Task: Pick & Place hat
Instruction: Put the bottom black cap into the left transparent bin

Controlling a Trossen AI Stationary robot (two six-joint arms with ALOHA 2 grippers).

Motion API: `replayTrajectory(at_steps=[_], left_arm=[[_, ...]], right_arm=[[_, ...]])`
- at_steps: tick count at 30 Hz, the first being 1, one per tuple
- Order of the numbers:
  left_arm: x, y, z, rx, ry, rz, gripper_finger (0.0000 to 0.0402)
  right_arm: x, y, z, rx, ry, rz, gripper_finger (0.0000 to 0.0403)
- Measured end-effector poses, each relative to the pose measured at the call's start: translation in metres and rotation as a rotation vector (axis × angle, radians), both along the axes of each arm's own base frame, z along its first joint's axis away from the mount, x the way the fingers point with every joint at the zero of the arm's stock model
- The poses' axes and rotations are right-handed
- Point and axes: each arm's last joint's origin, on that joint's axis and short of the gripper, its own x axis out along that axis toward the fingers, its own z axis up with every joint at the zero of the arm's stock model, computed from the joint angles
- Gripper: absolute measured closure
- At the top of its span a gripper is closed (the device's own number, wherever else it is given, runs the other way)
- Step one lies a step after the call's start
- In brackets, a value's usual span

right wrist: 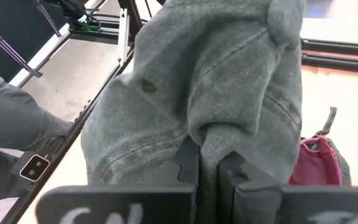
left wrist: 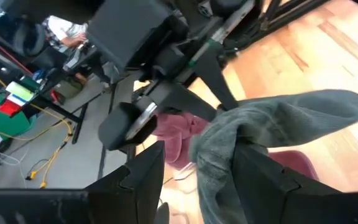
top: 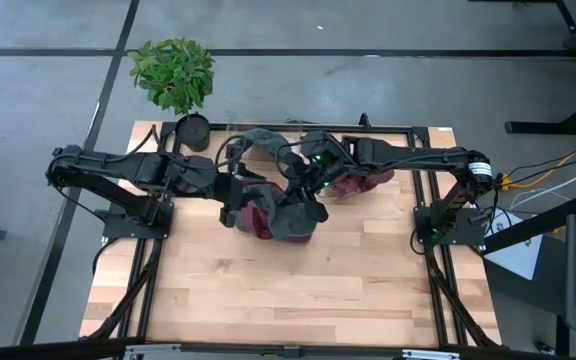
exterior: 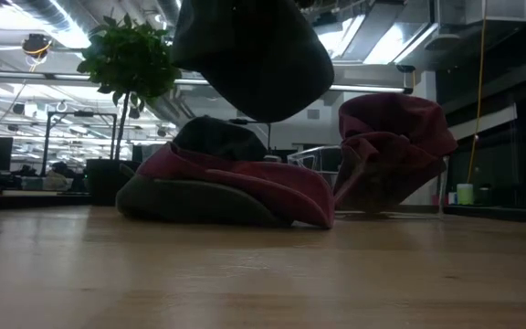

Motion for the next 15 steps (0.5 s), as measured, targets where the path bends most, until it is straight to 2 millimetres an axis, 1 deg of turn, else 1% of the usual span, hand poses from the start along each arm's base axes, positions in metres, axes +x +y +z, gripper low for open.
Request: replayTrajectory(at_steps=[3,5,10,15], left_arm=[[0.002,0.0,-0.002,0.003,0.013,-0.006,0.0226],[0.003,0.0,-0.003,0.006,0.022,-0.013,0.0226],[0.006,0.008,-0.006,-0.007,0.038,-0.018,0.0226],[0.013,0.018,-0.011,-0.061,0.062,-0.054,0.0226]], right_arm=[[0.0,0.0,0.0,-0.012,-0.003,0.0,0.039],[0.0,-0.001,0.0,-0.054,-0.011,0.0,0.039],[0.0,-0.003,-0.001,-0.204,-0.047,0.028,0.039],[0.0,-0.003,-0.001,-0.262,-0.071,0.063,0.039]])
